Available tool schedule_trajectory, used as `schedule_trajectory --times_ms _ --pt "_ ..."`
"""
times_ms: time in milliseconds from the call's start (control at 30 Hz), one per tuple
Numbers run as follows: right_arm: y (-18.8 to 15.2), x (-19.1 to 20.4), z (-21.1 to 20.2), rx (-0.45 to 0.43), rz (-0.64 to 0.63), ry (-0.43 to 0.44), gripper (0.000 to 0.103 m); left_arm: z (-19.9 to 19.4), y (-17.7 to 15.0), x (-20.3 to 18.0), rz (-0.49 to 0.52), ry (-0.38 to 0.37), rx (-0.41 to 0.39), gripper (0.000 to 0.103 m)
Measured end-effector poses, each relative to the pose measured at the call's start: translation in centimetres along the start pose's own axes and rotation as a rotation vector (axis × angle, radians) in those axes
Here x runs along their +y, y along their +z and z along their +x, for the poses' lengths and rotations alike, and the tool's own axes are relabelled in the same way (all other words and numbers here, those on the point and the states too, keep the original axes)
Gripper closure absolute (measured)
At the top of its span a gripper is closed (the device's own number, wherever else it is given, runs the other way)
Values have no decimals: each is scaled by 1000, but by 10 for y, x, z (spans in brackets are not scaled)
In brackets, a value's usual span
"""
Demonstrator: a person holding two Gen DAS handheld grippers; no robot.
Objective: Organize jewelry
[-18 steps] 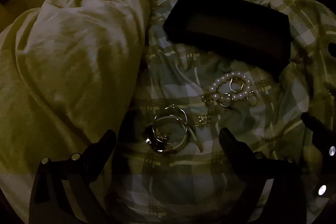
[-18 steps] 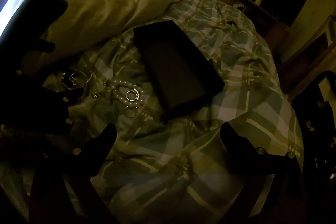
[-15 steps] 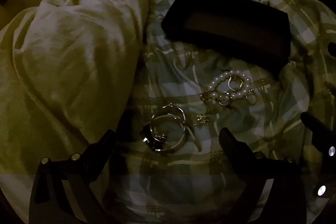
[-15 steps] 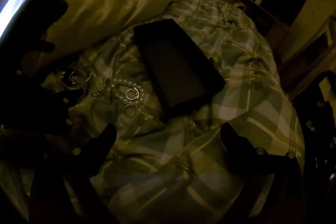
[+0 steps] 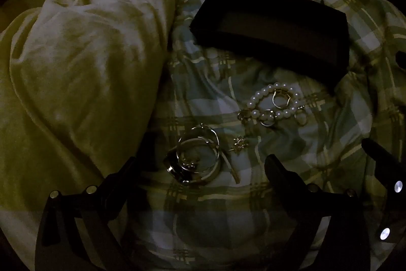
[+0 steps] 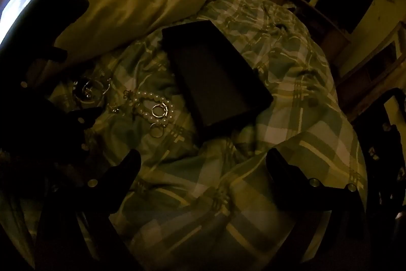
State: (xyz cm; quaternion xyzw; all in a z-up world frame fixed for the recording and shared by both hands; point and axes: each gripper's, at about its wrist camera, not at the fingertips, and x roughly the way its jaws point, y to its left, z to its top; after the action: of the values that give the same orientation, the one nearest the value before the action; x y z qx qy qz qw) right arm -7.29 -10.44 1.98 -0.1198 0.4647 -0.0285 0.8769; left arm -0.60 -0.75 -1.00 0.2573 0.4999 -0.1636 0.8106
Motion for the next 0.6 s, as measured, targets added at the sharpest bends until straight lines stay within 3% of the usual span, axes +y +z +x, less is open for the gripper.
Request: schedule_trajectory --times_ms 600 --pt "-4 3 0 3 -9 -1 6 5 3 1 4 -7 3 7"
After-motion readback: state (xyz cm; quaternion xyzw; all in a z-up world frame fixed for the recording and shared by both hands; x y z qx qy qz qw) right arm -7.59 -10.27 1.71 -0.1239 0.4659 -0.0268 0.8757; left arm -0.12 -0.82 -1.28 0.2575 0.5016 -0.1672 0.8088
